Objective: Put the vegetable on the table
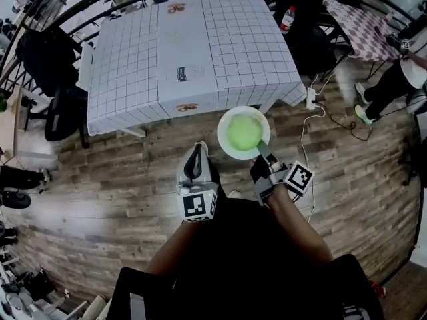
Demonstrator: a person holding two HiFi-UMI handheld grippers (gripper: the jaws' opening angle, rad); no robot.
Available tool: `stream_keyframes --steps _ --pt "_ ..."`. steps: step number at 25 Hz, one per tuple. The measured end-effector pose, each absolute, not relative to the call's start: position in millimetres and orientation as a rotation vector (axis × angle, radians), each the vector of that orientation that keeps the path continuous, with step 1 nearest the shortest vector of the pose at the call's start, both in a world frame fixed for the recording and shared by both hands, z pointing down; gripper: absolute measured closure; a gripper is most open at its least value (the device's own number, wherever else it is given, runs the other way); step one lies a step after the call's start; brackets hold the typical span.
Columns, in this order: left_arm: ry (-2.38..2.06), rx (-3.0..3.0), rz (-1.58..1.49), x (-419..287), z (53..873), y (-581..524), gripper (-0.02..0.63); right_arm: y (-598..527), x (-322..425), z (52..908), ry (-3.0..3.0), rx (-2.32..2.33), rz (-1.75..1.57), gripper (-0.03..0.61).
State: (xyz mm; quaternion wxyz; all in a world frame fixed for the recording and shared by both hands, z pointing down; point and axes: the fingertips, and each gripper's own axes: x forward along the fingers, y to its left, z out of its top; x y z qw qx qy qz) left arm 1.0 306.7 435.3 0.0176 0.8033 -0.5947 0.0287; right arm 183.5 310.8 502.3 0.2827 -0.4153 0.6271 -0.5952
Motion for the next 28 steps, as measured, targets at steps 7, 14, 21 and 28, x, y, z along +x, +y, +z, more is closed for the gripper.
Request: stream_keyframes --steps 7,14,21,28 --pt "-1.8 2.505 0.009 -18 433 215 0.606 228 166 501 1.698 -1.173 -1.568 0.572" --pt "-1.739 2.519 0.071 -31 416 119 0.606 140 145 485 1.639 -1.199 -1.592 0.571" --pt "-1.728 2.564 0.076 -68 402 46 0.606 59 110 474 1.554 -1.181 -1.571 0.571" --pt "-1.803 2.509 0.09 -132 413 -10 0.606 -11 92 479 1.574 -1.213 -1.538 0.571"
